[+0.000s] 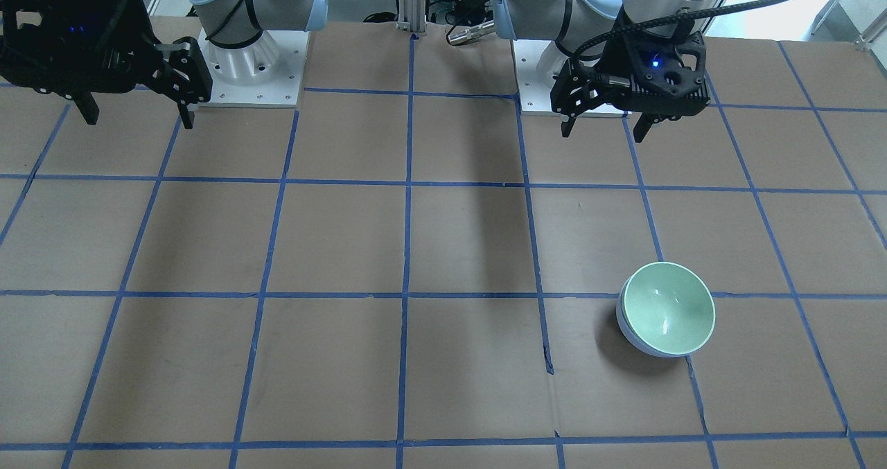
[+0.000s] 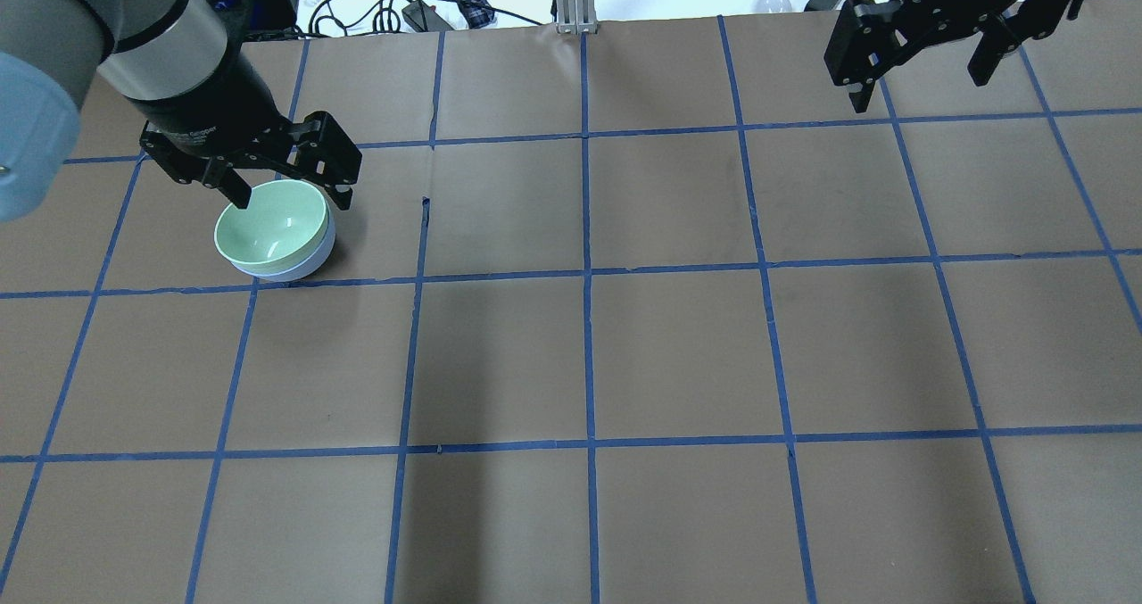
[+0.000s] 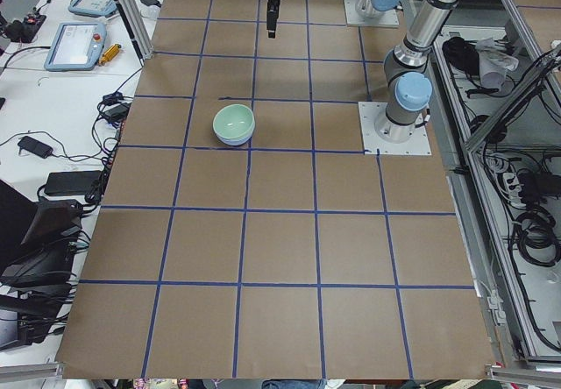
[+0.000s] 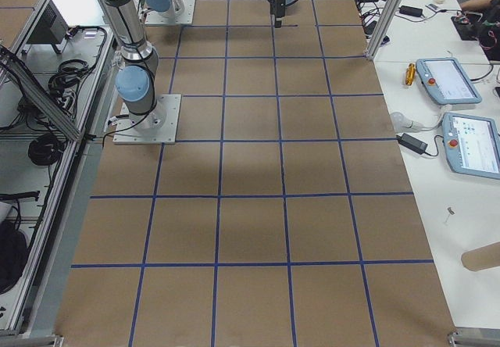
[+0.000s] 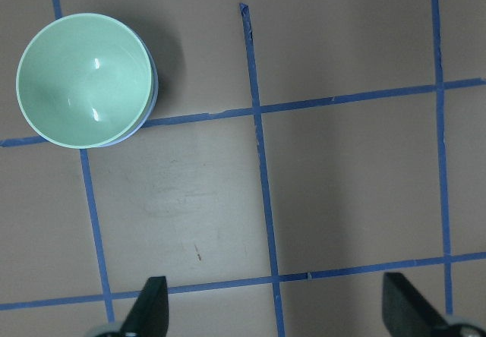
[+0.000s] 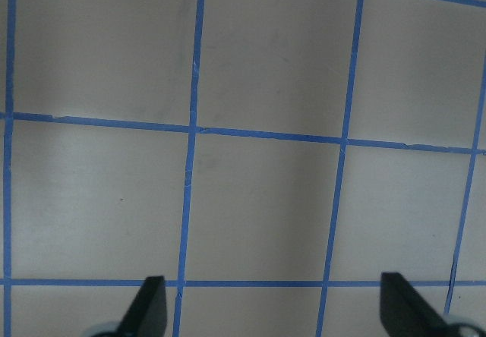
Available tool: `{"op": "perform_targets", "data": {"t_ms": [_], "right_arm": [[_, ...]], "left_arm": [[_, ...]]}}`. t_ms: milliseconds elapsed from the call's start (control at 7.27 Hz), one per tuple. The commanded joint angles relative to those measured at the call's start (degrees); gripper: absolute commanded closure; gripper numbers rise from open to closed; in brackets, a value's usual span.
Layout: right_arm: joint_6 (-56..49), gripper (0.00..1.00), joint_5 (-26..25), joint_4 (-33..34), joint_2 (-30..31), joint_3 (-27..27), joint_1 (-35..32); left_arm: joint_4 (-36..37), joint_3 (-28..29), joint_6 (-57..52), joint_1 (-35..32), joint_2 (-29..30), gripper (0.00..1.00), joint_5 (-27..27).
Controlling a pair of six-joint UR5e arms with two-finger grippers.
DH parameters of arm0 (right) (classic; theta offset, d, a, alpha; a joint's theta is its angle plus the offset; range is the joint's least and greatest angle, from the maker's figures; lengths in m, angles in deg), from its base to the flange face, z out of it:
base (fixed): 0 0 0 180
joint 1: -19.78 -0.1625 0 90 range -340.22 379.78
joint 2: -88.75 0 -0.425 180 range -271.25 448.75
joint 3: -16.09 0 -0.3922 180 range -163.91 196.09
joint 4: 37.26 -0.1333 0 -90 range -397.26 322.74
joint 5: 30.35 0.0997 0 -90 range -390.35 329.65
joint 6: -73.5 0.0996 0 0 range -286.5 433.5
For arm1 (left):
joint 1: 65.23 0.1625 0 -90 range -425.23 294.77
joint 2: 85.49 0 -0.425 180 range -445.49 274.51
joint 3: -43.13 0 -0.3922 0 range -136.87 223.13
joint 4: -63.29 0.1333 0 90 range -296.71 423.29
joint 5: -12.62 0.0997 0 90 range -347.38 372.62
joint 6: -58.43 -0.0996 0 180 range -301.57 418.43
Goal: Stack green bowl on blue bowl
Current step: 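Open the left gripper and raise it above the stacked bowls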
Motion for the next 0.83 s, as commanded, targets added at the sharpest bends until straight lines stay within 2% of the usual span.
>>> {"op": "perform_targets", "data": {"t_ms": [0, 688], "right_arm": [[0.0, 0.0, 0.0, 0.0, 0.0, 0.0, 0.0], [0.0, 0.0, 0.0, 0.0, 0.0, 0.0, 0.0]], "left_arm": [[-0.24, 0.18, -0.24, 0.13, 0.02, 0.0, -0.05], [-0.59, 0.36, -0.24, 0.22, 0.28, 0.0, -0.05]]}}
